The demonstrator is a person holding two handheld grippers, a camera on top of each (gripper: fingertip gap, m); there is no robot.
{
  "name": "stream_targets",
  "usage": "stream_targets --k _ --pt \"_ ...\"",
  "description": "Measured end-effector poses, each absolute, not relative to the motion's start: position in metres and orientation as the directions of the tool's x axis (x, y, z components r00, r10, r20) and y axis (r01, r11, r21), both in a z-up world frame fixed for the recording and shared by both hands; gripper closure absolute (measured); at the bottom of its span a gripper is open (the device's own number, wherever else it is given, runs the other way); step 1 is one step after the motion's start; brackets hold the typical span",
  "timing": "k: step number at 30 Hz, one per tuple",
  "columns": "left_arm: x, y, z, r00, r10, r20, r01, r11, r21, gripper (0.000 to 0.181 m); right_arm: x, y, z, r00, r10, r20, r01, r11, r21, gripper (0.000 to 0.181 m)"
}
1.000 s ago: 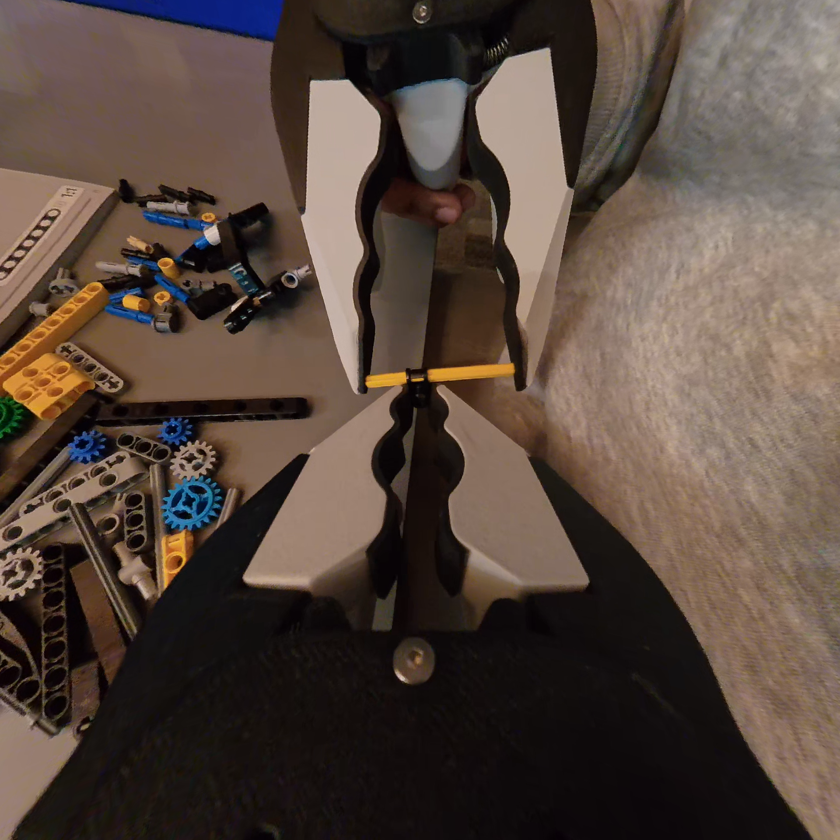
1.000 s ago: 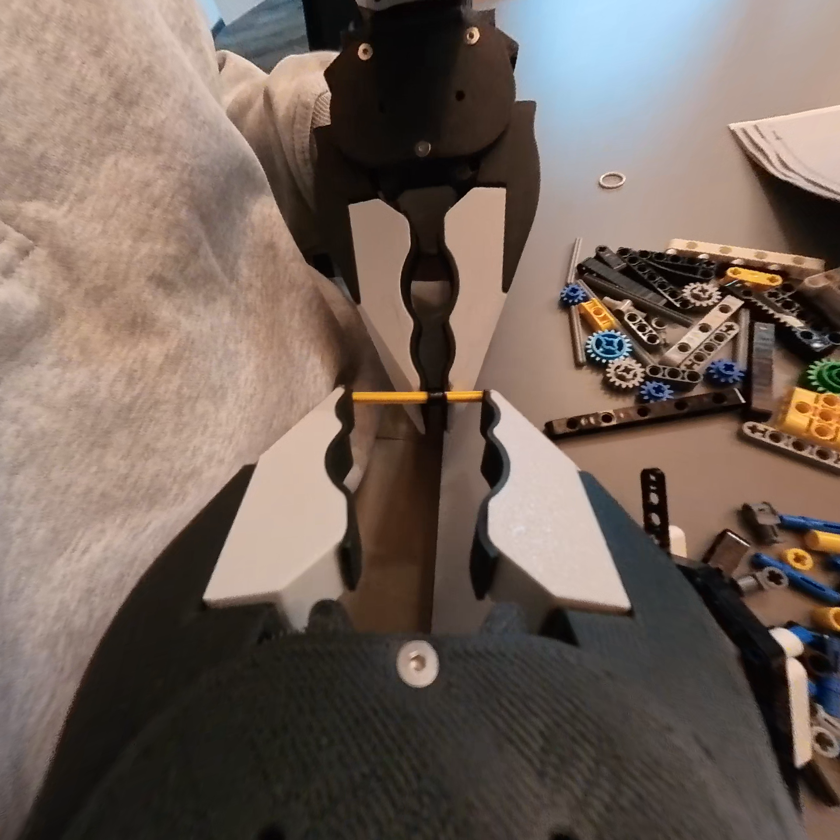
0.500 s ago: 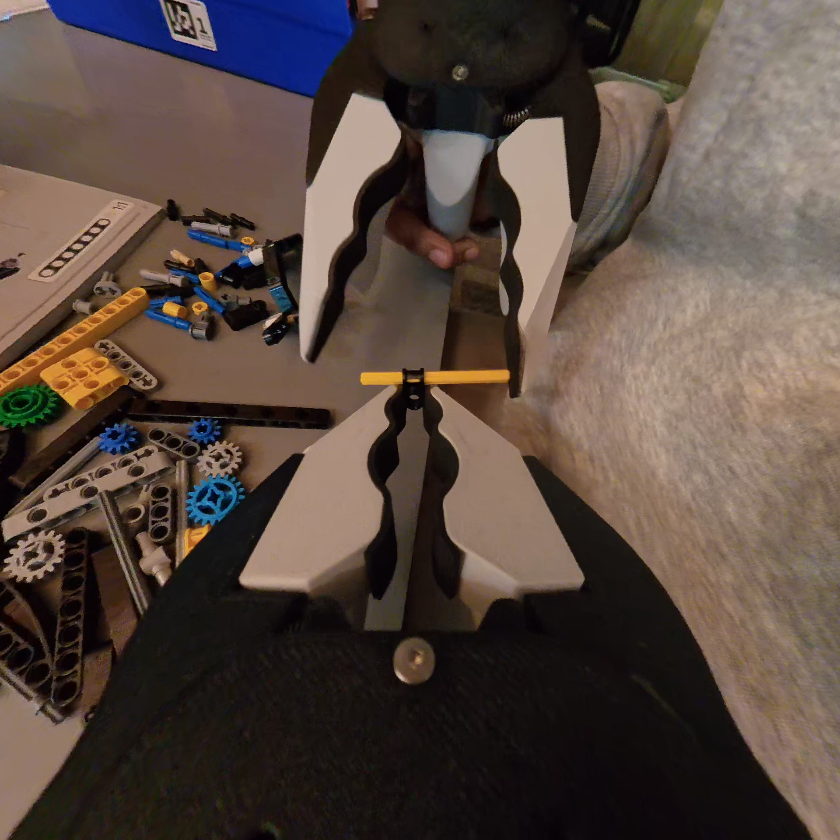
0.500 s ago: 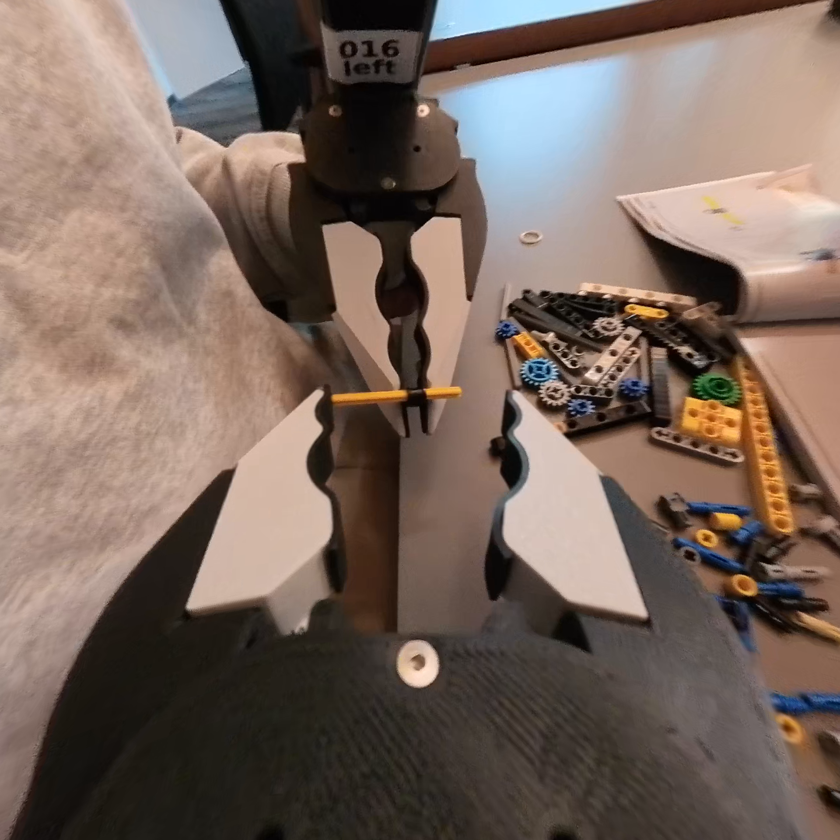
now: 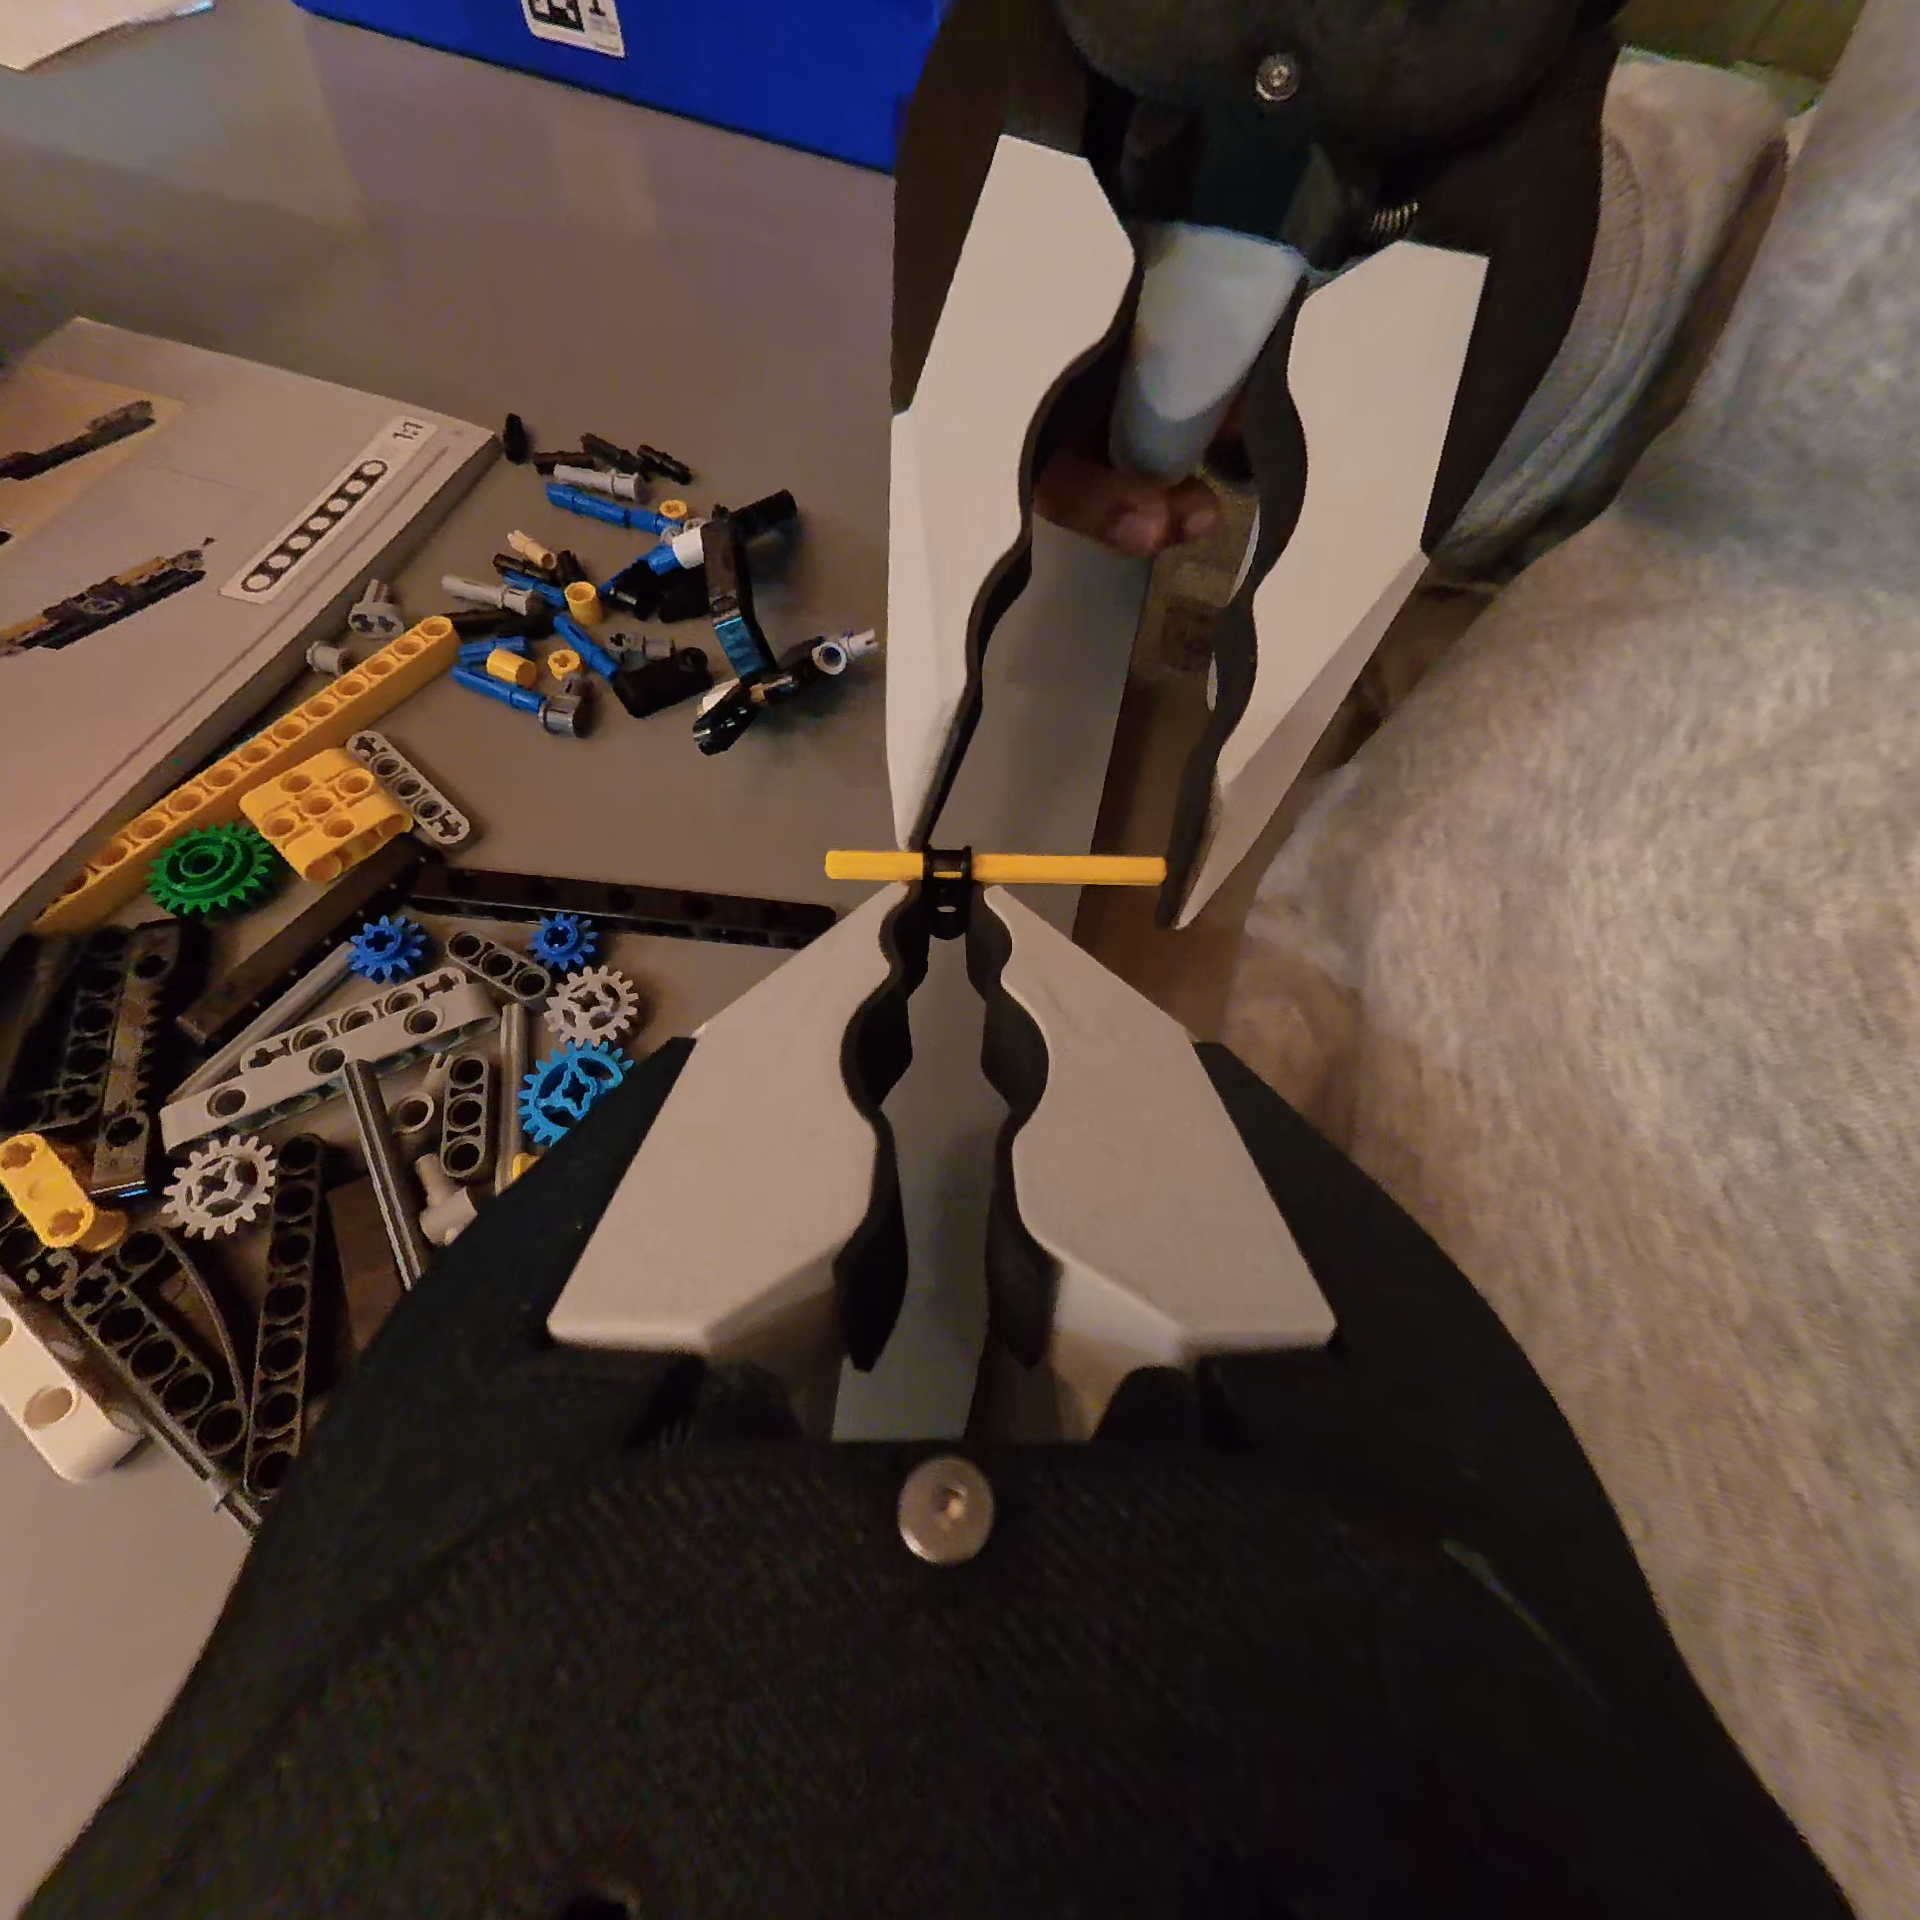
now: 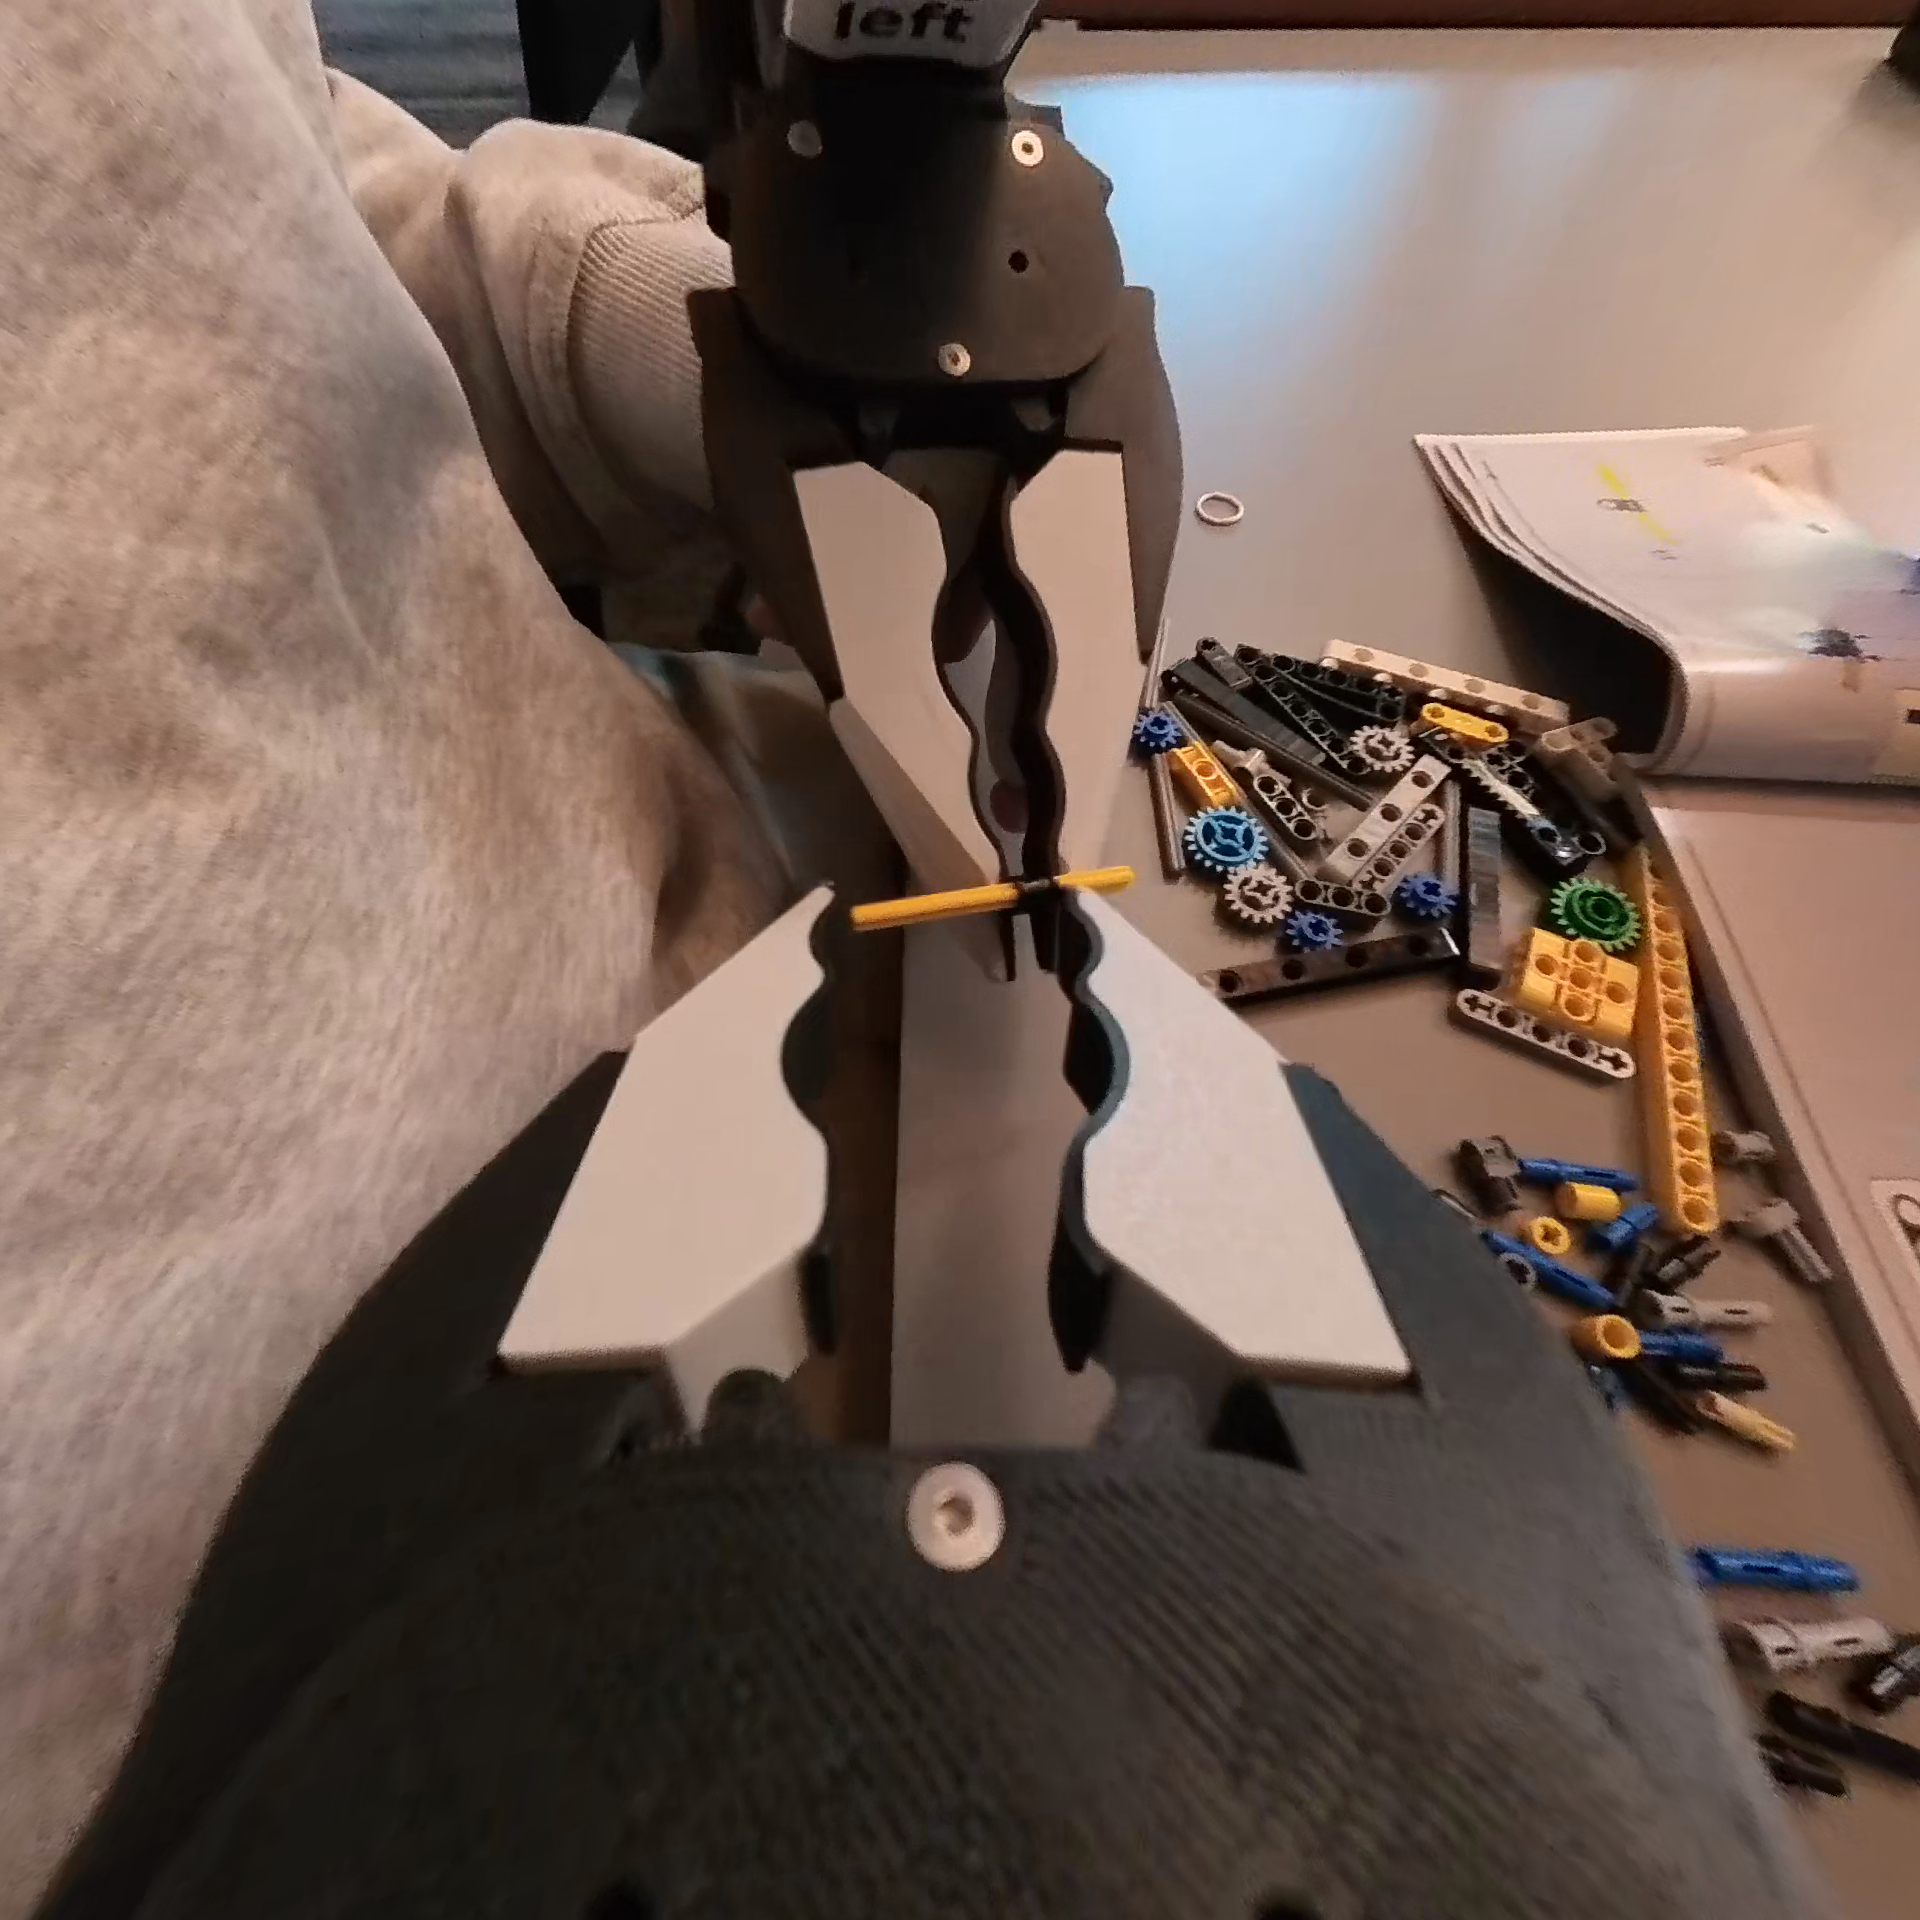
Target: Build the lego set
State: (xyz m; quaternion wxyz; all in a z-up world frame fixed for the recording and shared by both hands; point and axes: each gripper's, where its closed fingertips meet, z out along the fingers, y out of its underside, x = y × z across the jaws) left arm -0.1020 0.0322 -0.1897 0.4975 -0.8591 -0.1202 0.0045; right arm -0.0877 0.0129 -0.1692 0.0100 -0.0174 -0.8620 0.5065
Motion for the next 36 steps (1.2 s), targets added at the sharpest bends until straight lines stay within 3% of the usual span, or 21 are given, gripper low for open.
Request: stream_targets --k 23,27,30,36 --pt "-0.106 0.033 -0.199 0.965 0.244 0.098 0.214 -0.509 -0.834 0.176 -0.092 0.013 -0.176 -0.998 0.057 -0.022 0.048 0.515 -0.856 0.144" --pt "-0.108 0.031 -0.189 0.959 0.241 0.148 0.245 -0.449 -0.859 0.147 -0.102 0.016 -0.174 -0.995 0.101 -0.021 0.068 0.485 -0.872 0.144" --pt "-0.111 0.029 -0.179 0.949 0.232 0.212 0.288 -0.376 -0.881 0.137 -0.104 0.016 -0.165 -0.992 0.098 -0.079 0.114 0.418 -0.901 0.144" --pt "-0.108 0.028 -0.165 0.949 0.182 0.257 0.302 -0.294 -0.907 0.142 -0.113 0.021 -0.159 -0.984 0.120 -0.132 0.166 0.346 -0.924 0.144"
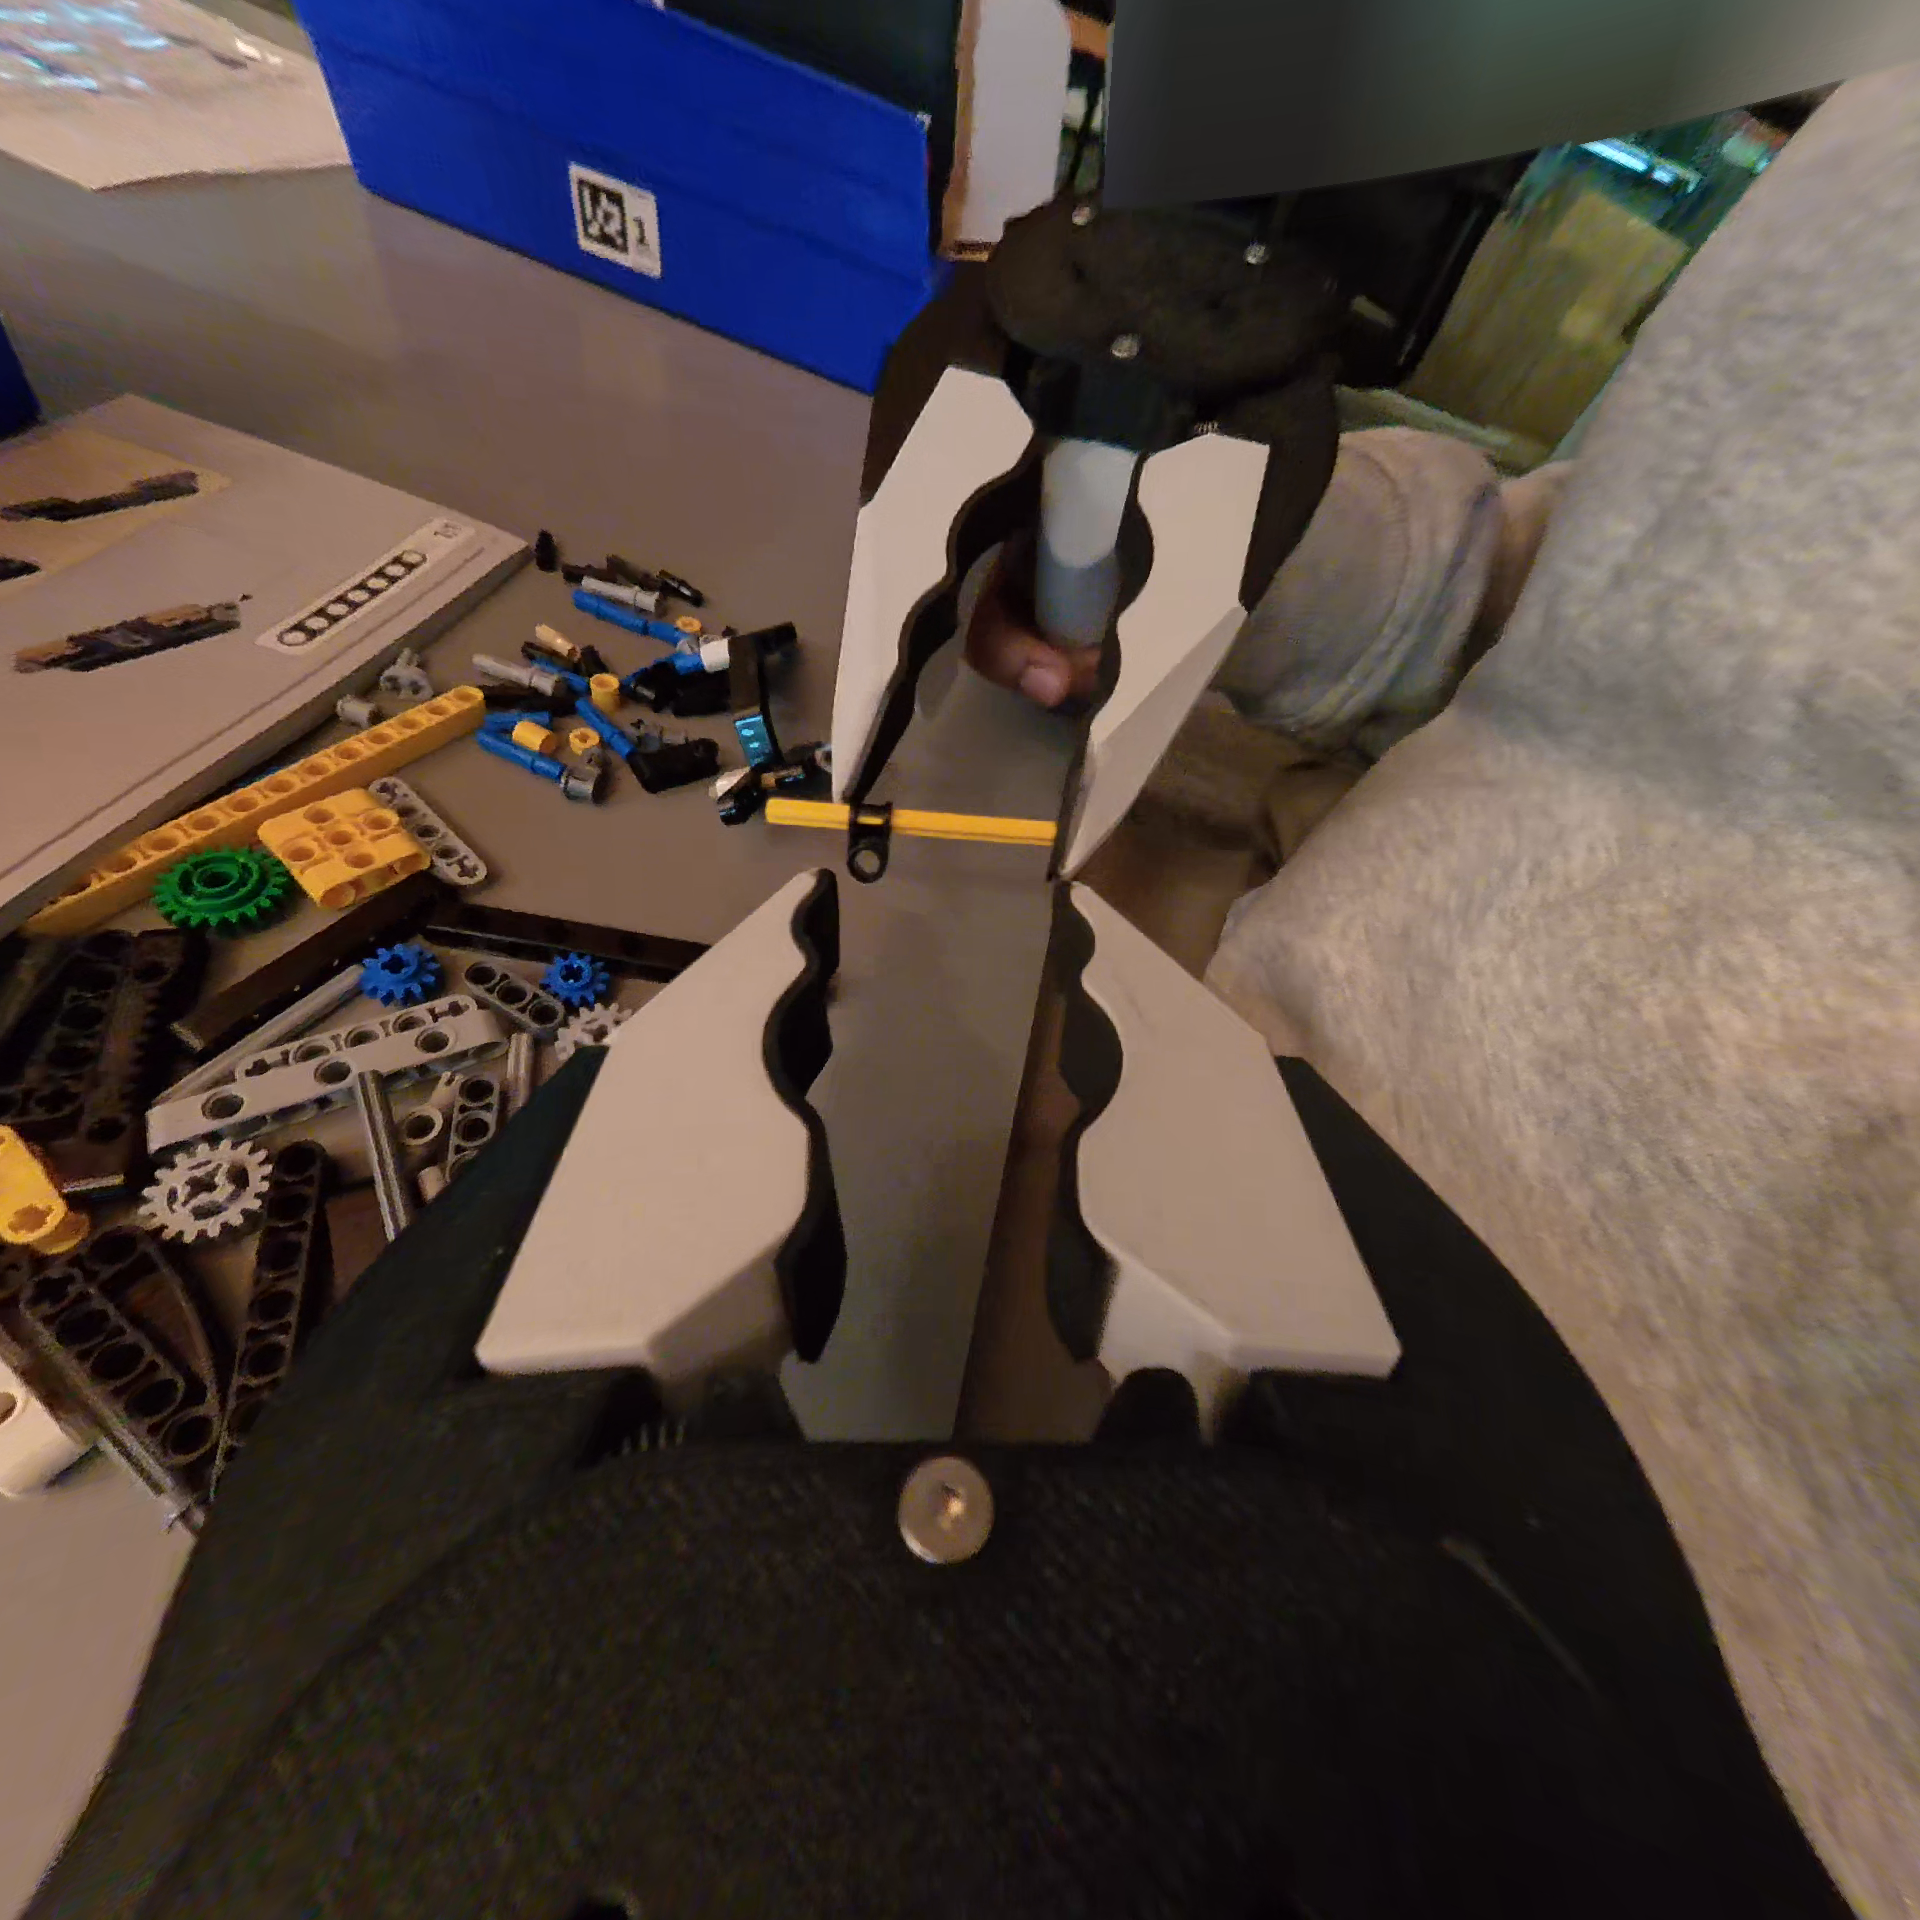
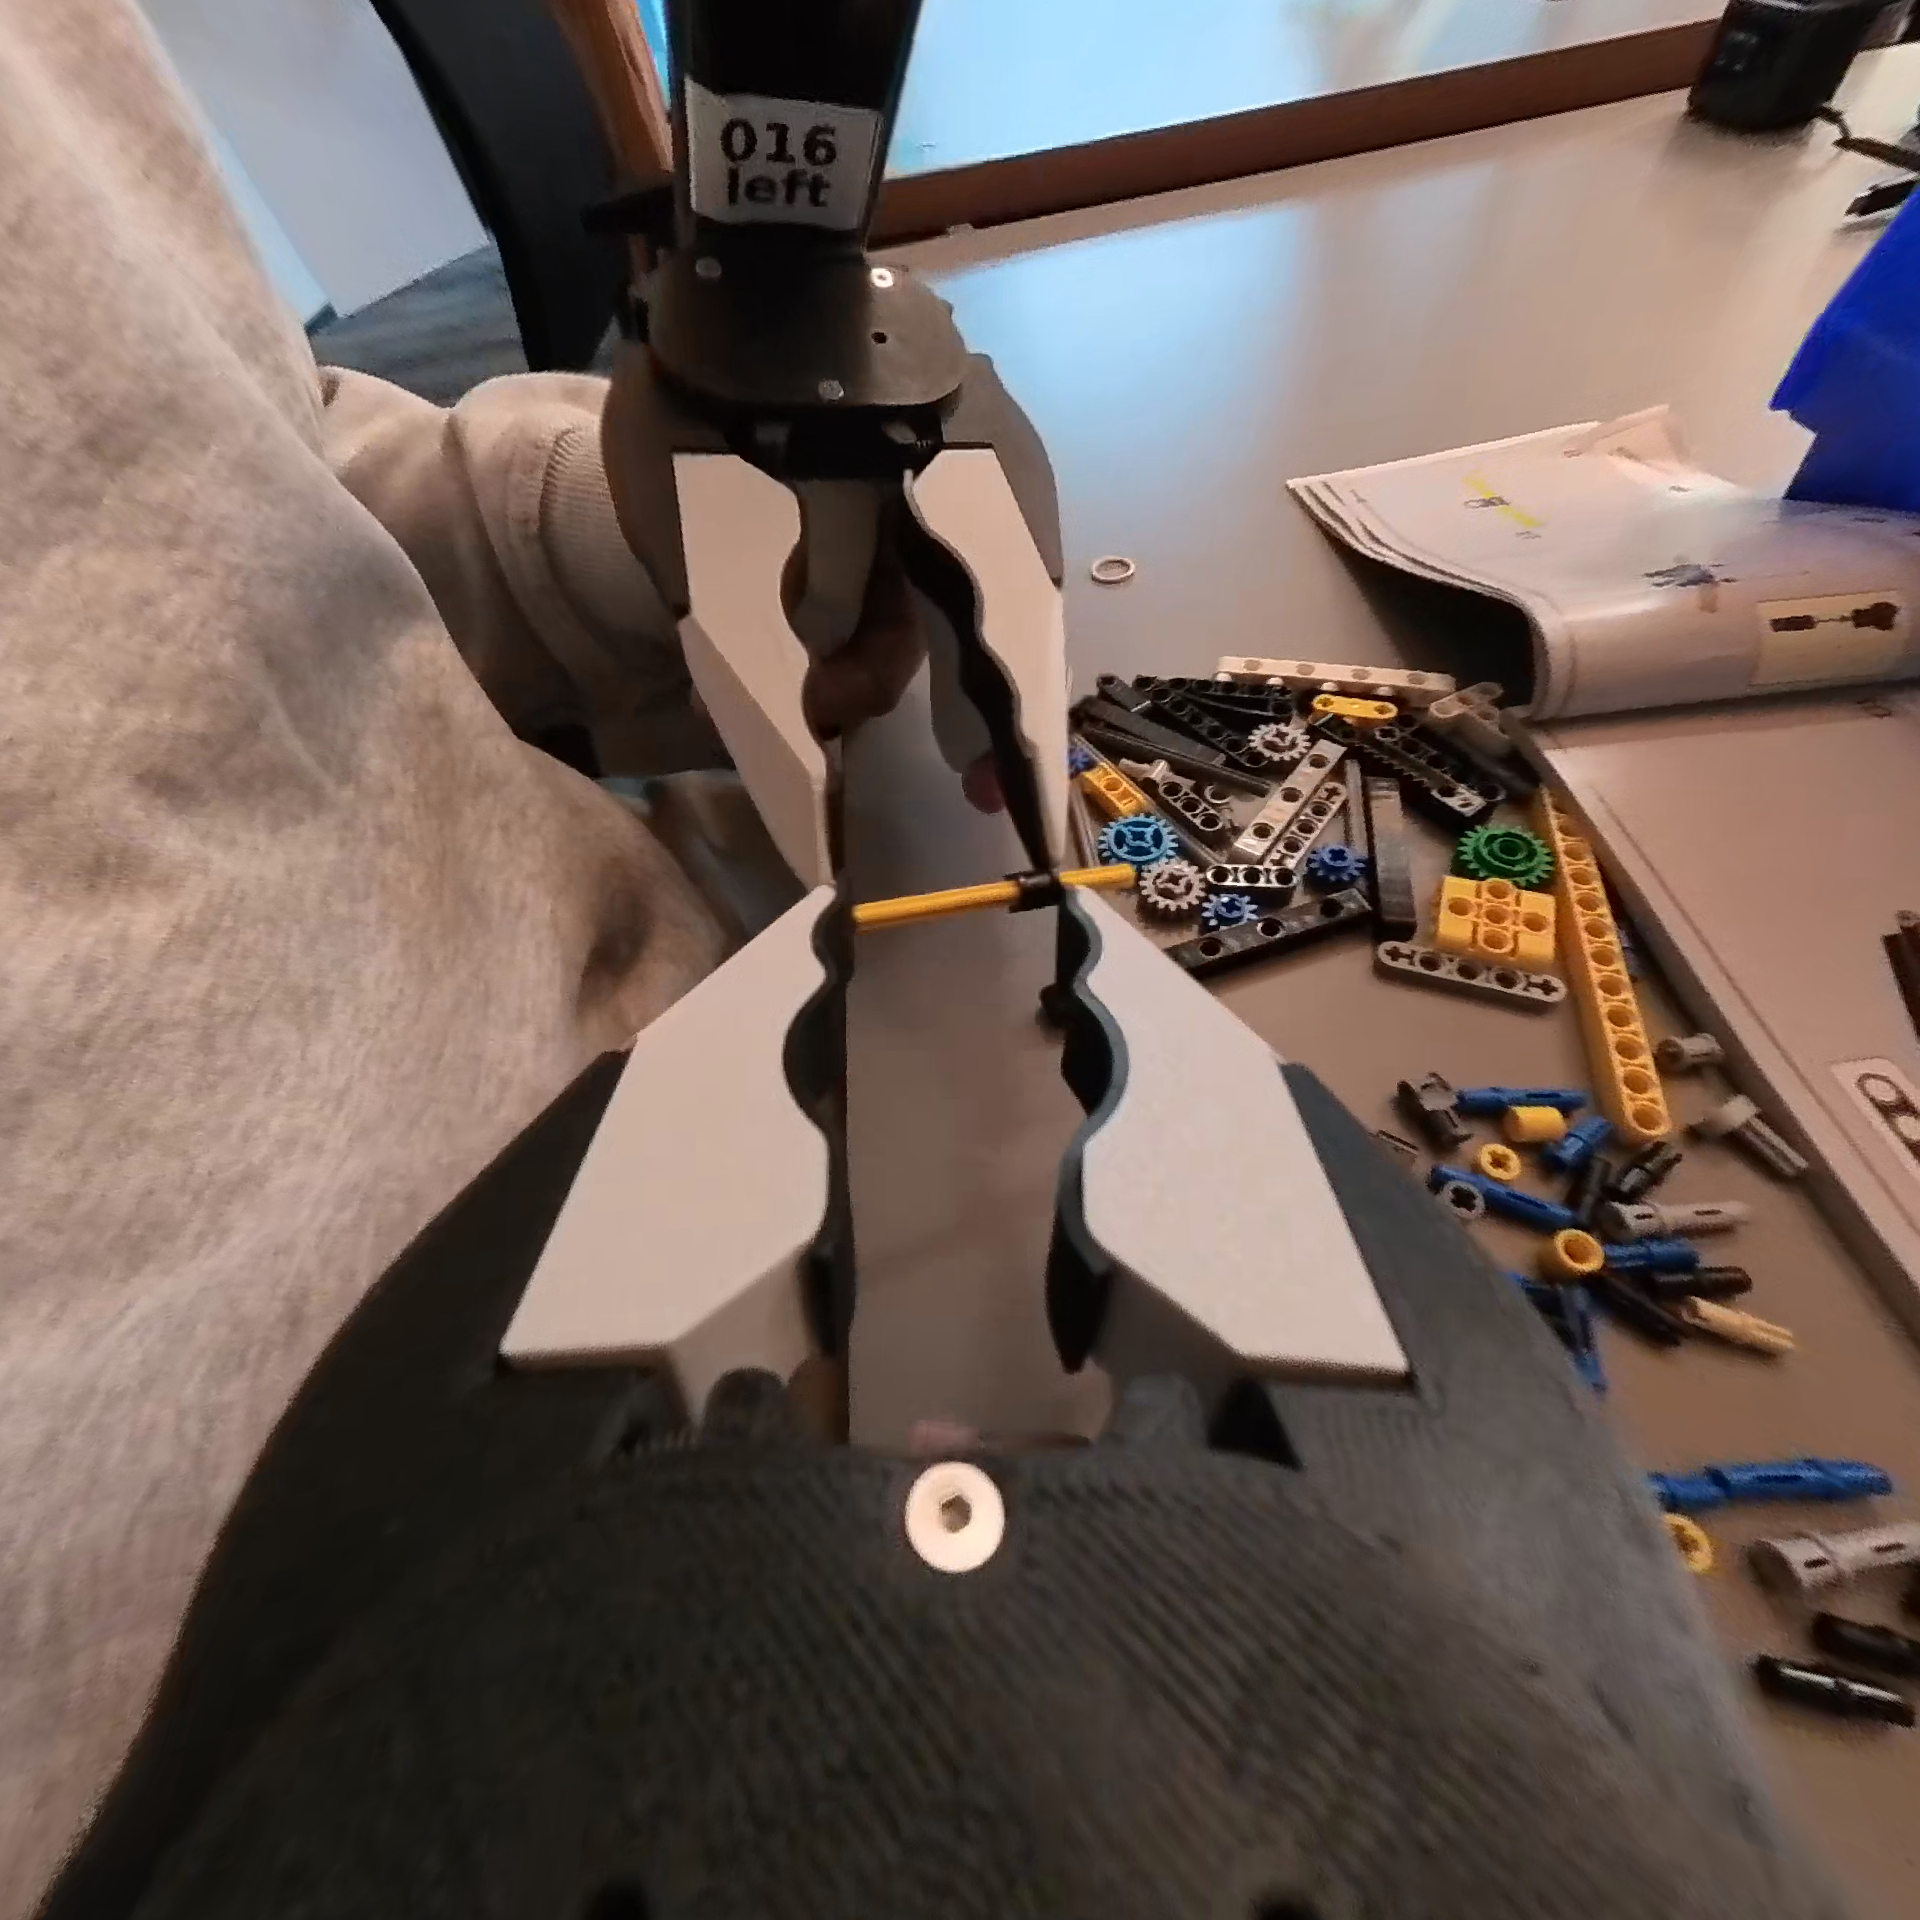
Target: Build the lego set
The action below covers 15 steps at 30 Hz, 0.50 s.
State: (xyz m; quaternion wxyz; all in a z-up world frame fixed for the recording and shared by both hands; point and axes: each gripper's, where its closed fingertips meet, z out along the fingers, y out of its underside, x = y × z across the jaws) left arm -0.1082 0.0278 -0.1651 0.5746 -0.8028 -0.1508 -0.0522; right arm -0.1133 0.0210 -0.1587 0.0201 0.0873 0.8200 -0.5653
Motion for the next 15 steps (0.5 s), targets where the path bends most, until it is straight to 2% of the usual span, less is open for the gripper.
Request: stream_targets --k 15 --pt "-0.098 0.031 -0.157 0.953 0.104 0.285 0.302 -0.249 -0.920 0.142 -0.105 0.019 -0.151 -0.981 0.044 -0.189 0.193 0.291 -0.937 0.143"
